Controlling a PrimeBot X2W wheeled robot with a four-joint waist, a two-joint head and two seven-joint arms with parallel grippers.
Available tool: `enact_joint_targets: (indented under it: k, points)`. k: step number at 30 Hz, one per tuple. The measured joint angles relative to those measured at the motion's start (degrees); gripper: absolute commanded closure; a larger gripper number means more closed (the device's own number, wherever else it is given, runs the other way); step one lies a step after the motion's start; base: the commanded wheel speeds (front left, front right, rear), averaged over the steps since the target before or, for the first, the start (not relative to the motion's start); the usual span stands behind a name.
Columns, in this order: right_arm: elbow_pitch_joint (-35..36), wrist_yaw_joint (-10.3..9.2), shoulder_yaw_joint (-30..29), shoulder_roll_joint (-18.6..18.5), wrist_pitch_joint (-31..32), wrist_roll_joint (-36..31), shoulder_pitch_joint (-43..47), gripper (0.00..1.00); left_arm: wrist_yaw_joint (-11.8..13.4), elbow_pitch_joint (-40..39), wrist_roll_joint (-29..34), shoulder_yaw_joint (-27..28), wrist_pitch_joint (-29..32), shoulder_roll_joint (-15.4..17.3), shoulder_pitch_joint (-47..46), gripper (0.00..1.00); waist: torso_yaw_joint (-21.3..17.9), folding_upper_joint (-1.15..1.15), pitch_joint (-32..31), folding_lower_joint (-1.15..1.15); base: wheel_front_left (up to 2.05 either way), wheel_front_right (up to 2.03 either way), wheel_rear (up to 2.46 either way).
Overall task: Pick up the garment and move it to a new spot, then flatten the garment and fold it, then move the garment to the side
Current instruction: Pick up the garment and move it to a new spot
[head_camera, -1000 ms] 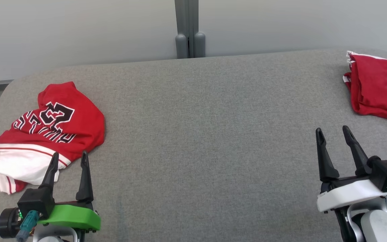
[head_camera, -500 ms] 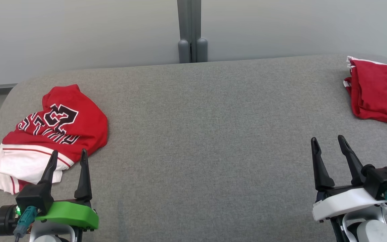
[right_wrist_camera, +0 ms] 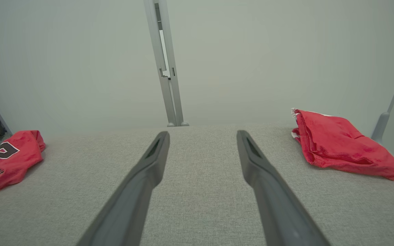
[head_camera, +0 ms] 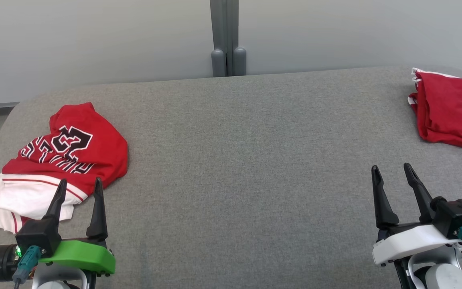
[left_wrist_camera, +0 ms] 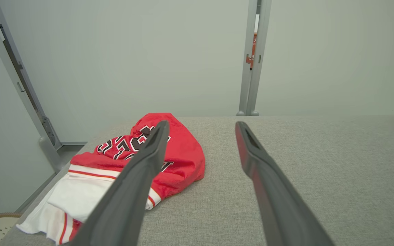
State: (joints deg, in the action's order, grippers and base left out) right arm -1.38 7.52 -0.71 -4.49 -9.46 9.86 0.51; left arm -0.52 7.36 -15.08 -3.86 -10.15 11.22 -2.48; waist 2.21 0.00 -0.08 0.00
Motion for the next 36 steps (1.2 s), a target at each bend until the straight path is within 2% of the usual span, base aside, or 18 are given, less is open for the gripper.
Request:
enact_joint_targets:
  k: [19,26,36]
  points:
    - [-0.75,0.00,0.10,0.49,0.13,-0.08,-0.02,0.00,0.60,0.10,-1.03,-0.04,-0.01,1.02,0.05,0.00,1.26,0.00,0.29,0.00,0.00,0.00,0.00]
    - [-1.76,0.00,0.29,0.67,-0.20,0.02,-0.06,0.00,1.03,0.20,-1.44,0.09,0.09,1.65,-0.01,0.00,4.75,0.00,0.47,0.00,0.00,0.00,0.00]
    - [-3.07,0.00,0.69,0.92,-0.55,0.01,-0.34,0.00,1.69,0.40,-1.96,0.77,0.25,2.46,0.05,0.00,12.36,0.00,1.04,0.00,0.00,0.00,0.00]
